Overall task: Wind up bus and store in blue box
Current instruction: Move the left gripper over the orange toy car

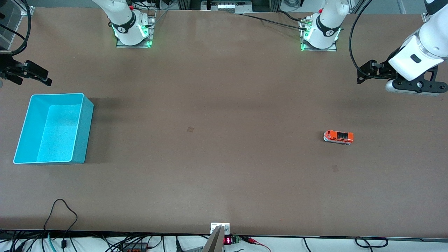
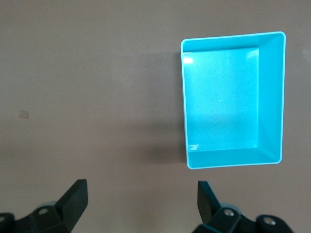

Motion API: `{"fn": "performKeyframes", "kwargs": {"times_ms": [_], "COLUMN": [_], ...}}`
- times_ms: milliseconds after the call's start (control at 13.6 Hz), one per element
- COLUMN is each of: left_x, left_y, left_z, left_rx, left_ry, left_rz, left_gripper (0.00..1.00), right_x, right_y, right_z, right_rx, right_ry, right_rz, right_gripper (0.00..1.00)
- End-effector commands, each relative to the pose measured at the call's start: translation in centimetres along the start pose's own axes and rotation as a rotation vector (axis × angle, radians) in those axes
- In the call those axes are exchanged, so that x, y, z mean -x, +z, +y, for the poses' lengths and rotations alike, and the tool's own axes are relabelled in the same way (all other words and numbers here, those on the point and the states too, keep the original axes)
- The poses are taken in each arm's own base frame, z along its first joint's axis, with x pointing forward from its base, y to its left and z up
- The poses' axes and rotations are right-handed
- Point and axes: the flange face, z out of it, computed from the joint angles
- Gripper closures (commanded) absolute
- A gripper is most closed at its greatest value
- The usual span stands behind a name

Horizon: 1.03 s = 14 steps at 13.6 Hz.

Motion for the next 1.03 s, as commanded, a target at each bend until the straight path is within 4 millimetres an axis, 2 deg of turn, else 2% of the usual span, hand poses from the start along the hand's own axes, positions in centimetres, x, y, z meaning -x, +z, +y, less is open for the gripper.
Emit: {"fn": "performKeyframes", "kwargs": {"times_ms": [0, 517, 664, 812, 959], "left_x": [0.2, 0.6, 1.0, 1.3, 2.1], "left_y": [-0.7, -0.4, -0.2, 0.7, 1.5], "left_z": [0.0, -0.1, 0.6, 0.9, 0.4], "left_rx": [0.019, 0.022, 0.020, 0.016, 0.017], "left_ry": [0.019, 0.016, 0.026, 0.032, 0.048], "left_rz": [-0.002, -0.041, -0.069, -0.129, -0.213], "left_gripper": [0.00, 0.00, 0.00, 0.00, 0.00], "right_x": [0.6, 0.6, 0.6, 0.5, 0.5], "right_y": [-0.5, -0.6, -0.5, -0.5, -0.6], "right_z": [-0.2, -0.3, -0.3, -0.3, -0.1], "right_rx": [0.016, 0.016, 0.016, 0.016, 0.018], "right_ry": [-0.018, -0.009, -0.009, -0.007, -0.003], "right_rz": [0.007, 0.008, 0.007, 0.015, 0.018], "right_gripper": [0.00, 0.00, 0.00, 0.00, 0.00]}}
